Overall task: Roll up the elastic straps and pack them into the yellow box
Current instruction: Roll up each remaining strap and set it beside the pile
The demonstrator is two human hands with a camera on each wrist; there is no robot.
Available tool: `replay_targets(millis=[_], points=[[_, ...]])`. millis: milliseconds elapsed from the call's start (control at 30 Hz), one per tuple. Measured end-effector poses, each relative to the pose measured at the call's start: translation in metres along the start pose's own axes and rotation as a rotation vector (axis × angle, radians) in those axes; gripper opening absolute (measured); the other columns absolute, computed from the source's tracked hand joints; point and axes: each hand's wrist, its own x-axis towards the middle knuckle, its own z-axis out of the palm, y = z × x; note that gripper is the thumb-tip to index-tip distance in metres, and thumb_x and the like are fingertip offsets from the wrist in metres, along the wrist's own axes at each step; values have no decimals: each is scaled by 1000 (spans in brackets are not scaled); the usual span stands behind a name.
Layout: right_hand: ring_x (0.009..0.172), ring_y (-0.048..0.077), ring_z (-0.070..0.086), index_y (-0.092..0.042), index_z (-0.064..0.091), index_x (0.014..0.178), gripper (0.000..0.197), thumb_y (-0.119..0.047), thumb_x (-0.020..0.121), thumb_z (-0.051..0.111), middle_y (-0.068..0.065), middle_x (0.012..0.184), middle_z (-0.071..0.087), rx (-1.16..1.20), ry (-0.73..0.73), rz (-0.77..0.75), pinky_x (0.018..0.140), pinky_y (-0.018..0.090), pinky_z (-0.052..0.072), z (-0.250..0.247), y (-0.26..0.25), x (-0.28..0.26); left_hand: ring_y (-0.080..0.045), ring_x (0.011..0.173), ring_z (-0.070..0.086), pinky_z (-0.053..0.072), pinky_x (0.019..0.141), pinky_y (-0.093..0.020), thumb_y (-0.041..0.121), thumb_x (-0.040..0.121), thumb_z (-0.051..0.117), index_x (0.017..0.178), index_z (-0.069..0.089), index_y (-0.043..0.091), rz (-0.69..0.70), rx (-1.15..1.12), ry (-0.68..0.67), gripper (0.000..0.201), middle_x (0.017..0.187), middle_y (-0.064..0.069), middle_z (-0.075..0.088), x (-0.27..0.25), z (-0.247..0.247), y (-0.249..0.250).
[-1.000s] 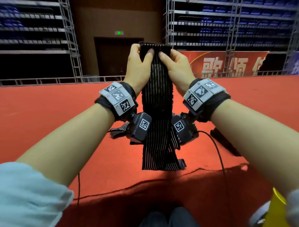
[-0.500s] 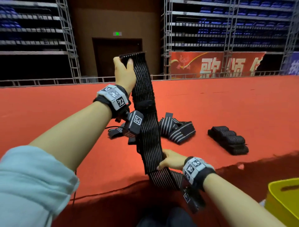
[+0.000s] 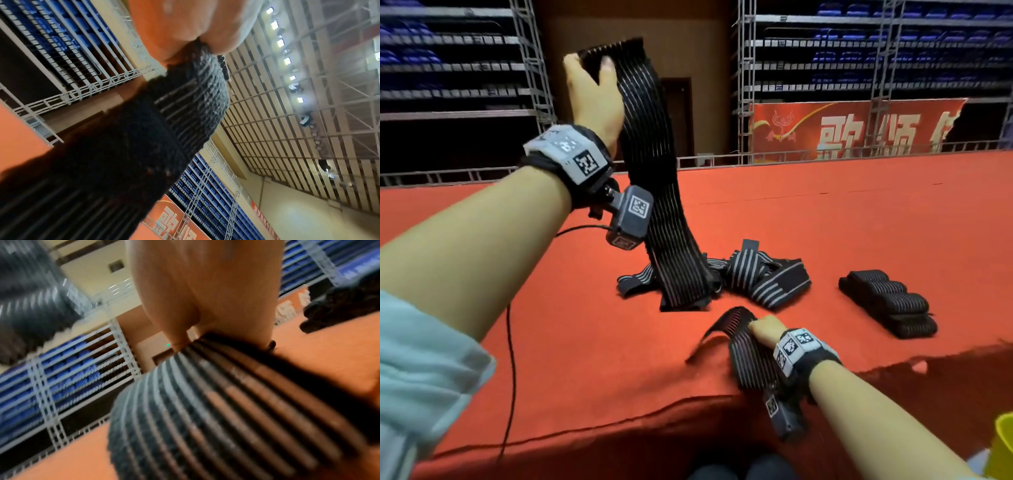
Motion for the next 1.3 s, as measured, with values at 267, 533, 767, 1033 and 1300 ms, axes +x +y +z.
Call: replay_targets(millis=[267, 533, 767, 1033, 1300], points=[[111, 32, 60, -13, 62, 108, 24, -17, 86, 54, 17, 120, 64, 172, 174, -168, 96, 38, 47, -47, -48, 28, -19, 96, 65, 52, 93, -43, 31, 89, 53, 105, 60, 11, -58, -99, -188, 27, 105, -7, 67, -22, -3, -38], [87, 20, 66, -13, 68, 99, 40, -42, 100, 42, 4, 95, 71, 528, 177, -428, 79, 34, 50, -77, -110, -26, -14, 67, 53, 43, 65, -30, 26, 101, 45, 78, 56, 13, -188, -53, -449, 29, 71, 0, 57, -83, 2, -62], [50, 12, 47, -10, 60, 83, 44, -49, 98, 43, 0, 64, 50, 757, 36, -690, 46, 25, 35, -79, -169, -89, -12, 67, 58, 48, 67, -32, 23, 103, 41, 81, 58, 14, -192, -36, -537, 29, 75, -2, 62, -131, 13, -56], [61, 12, 65, -1, 66, 93, 19, -17, 97, 56, 6, 75, 68, 897, -9, -718, 57, 19, 53, -81, -158, -101, -19, 75, 61, 50, 76, -41, 29, 100, 44, 75, 57, 15, -328, -141, -449, 32, 77, -6, 63, -151, 12, -40], [45, 10, 54, -5, 59, 82, 16, -7, 96, 53, 2, 60, 60, 819, -147, -387, 38, 18, 38, -36, -109, -62, -23, 75, 65, 50, 63, -27, 22, 100, 48, 96, 64, 2, -792, -263, -504, 26, 88, -14, 68, -201, 8, -111]])
